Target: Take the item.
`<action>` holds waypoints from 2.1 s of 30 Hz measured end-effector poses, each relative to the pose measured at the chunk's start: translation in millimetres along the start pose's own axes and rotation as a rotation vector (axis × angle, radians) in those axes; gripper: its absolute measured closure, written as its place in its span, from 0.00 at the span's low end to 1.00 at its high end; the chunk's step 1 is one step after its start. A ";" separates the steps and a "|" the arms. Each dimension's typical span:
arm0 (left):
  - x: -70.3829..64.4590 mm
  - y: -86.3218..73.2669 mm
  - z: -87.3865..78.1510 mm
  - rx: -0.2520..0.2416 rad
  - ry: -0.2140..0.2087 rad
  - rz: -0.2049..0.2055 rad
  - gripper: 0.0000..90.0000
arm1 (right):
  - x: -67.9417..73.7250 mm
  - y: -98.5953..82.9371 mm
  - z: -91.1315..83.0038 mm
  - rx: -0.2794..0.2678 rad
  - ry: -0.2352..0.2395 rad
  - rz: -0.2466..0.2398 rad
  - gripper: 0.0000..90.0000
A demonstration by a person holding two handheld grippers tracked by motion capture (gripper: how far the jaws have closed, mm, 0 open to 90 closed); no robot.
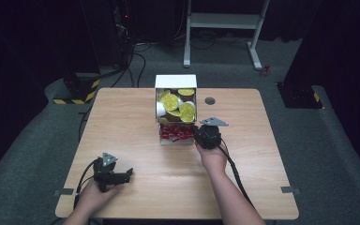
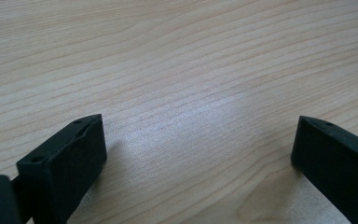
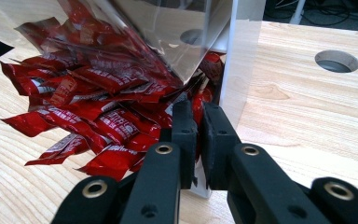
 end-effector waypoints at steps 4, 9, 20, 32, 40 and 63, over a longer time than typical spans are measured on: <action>0.0 0.0 0.0 0.000 0.000 0.000 0.04 | 0.3 -0.2 -0.1 0.002 0.001 0.001 0.95; 0.0 0.0 0.0 0.000 -0.001 0.000 0.04 | 0.5 -0.3 0.0 -0.001 -0.002 -0.004 0.96; 0.0 0.0 -0.1 0.000 -0.001 0.000 0.04 | 1.0 -0.6 -2.0 0.002 0.003 -0.013 0.96; 0.0 0.0 0.0 0.000 -0.001 0.000 0.04 | 3.1 -2.6 -9.7 -0.011 0.006 -0.023 0.96; 0.0 0.0 0.0 -0.001 -0.001 0.000 0.04 | 5.1 -4.6 -15.4 -0.021 0.010 -0.018 0.97; 0.0 0.0 0.0 0.000 -0.002 0.000 0.04 | 7.4 -12.5 -40.1 -0.053 0.047 -0.028 0.98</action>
Point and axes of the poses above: each handheld gripper's, and its own axes: z roughly forward along the jaws, y roughly out of its top, x roughly to its left, the point moved 8 cm from there along z, roughly forward along the jaws, and after that the axes turned 11 degrees about z, right-handed, at the moved point
